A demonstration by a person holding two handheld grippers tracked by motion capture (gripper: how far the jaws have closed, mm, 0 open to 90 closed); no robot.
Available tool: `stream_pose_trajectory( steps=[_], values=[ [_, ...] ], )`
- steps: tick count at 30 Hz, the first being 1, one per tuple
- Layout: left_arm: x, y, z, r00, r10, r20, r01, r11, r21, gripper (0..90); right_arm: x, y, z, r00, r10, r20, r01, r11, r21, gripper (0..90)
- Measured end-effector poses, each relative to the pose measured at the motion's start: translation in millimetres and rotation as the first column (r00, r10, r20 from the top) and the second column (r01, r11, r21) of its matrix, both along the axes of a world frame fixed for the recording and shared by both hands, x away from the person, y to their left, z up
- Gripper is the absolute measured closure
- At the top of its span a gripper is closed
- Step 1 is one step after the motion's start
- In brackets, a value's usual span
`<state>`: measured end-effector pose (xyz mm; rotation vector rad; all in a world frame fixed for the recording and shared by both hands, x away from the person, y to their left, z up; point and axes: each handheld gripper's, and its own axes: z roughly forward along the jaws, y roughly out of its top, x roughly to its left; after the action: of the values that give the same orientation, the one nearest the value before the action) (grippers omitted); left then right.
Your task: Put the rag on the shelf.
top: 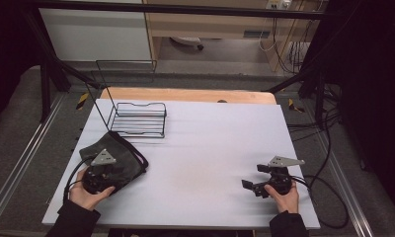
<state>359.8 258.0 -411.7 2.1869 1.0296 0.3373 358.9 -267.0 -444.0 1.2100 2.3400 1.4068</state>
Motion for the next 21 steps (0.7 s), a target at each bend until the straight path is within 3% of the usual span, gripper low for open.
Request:
stream_pose_trajectory(
  steps=[5, 9, 14, 19, 21],
  values=[
    [14.7, -19.0, -10.3, 0.9999, 0.013, -0.001, -0.013, 0.9978, 0.064, 43.2, 0.2, -0.3, 0.0, 1.0000, 0.001, 0.001, -0.001, 1.000, -0.001, 1.5],
    [21.6, -30.0, -20.6, 0.9991, 0.042, 0.010, -0.043, 0.9911, 0.126, 41.4, 0.3, 0.0, -0.1, 1.0000, 0.001, 0.001, -0.001, 1.000, -0.001, 1.5],
    [26.4, -33.1, -23.3, 0.9971, 0.072, 0.022, -0.075, 0.9877, 0.137, 43.8, 0.3, -0.4, 0.1, 1.0000, 0.002, 0.004, -0.002, 1.000, 0.000, 1.5],
    [26.4, -33.8, -24.2, 0.9958, 0.081, 0.043, -0.087, 0.9840, 0.155, 53.1, 0.5, 0.1, -0.3, 1.0000, 0.004, 0.002, -0.004, 1.000, -0.002, 1.5],
    [26.5, -33.3, -23.6, 0.9944, 0.095, 0.046, -0.101, 0.9830, 0.153, 64.7, 0.4, 0.1, -0.2, 1.0000, 0.003, 0.001, -0.003, 1.000, -0.001, 1.5]
  ],
)
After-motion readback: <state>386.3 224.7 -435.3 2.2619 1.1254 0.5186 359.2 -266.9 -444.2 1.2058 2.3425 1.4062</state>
